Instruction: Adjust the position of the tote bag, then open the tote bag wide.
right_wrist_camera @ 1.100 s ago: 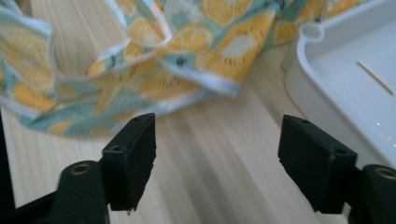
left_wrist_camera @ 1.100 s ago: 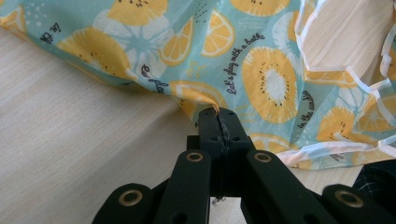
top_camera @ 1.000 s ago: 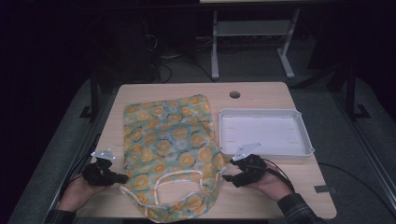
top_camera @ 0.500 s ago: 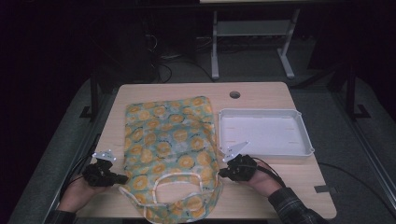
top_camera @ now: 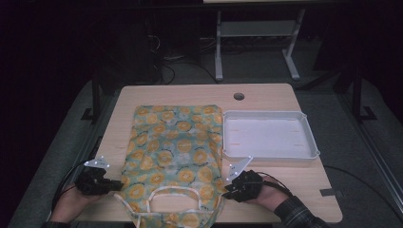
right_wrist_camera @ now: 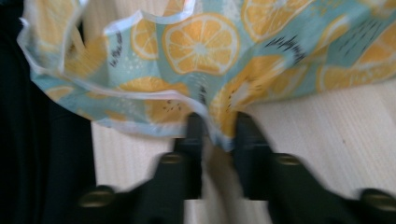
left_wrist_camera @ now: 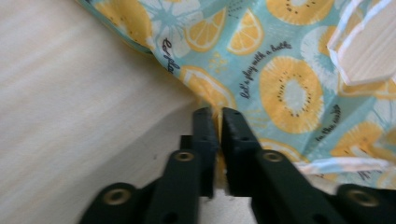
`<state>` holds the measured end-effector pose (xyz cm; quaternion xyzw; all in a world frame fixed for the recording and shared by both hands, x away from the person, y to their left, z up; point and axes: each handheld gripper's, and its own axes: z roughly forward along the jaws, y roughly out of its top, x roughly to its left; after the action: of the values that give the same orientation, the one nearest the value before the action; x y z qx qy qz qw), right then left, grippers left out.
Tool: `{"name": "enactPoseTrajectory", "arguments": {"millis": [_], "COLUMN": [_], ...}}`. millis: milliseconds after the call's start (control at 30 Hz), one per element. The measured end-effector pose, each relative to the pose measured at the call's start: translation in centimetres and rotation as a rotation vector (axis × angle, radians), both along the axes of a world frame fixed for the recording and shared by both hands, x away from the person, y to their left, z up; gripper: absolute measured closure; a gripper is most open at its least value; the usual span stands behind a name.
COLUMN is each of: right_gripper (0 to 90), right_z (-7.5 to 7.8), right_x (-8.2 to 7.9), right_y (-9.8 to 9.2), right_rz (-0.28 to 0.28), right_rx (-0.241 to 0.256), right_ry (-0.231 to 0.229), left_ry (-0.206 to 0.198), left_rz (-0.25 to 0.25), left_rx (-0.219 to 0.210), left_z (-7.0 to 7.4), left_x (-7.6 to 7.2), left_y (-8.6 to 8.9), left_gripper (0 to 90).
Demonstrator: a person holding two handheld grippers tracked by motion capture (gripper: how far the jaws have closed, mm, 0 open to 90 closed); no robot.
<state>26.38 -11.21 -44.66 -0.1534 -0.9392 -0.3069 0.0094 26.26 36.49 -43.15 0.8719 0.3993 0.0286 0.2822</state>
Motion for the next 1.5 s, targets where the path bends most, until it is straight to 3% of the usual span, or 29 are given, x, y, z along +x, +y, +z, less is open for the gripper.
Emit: {"name": "enactPoseTrajectory", "arguments": {"millis": [100, 167, 233, 400, 500, 800, 1300, 1500], "right_gripper": [47.2, 43.5, 35.0, 29.7, 27.0, 25.6, 17.8, 16.3], "right_z": [0.6, 0.8, 1.6, 3.1, 3.5, 3.1, 0.0, -0.9], "right_x": [-0.1, -0.1, 0.0, 0.0, 0.0, 0.1, -1.0, -0.9], "right_y": [-0.5, -0.7, -1.1, -1.2, -0.3, 2.8, 5.7, 6.2], "right_rz": [-0.012, -0.017, -0.039, -0.078, -0.067, 0.002, 0.091, 0.111], "right_rx": [0.025, 0.037, 0.057, 0.094, 0.095, 0.087, -0.001, -0.053], "right_ry": [-0.016, -0.021, -0.056, -0.072, -0.085, -0.107, -0.082, -0.097], "left_ry": [-0.059, -0.074, -0.108, -0.118, -0.112, -0.104, -0.076, -0.088], "left_rz": [0.004, 0.005, -0.015, -0.069, -0.14, -0.268, -0.358, -0.379], "left_rx": [-0.029, -0.046, -0.079, -0.101, -0.102, -0.054, 0.049, 0.095], "left_z": [1.2, 1.6, 2.4, 2.4, 2.0, 0.8, -1.2, -1.9], "left_x": [-0.5, -0.6, -1.0, -1.2, -1.2, -1.5, -2.2, -2.3], "left_y": [0.0, 0.0, -0.4, -1.7, -3.2, -5.6, -7.0, -7.0], "left_gripper": [69.4, 66.3, 62.6, 50.0, 41.9, 27.8, 19.0, 18.8]}}
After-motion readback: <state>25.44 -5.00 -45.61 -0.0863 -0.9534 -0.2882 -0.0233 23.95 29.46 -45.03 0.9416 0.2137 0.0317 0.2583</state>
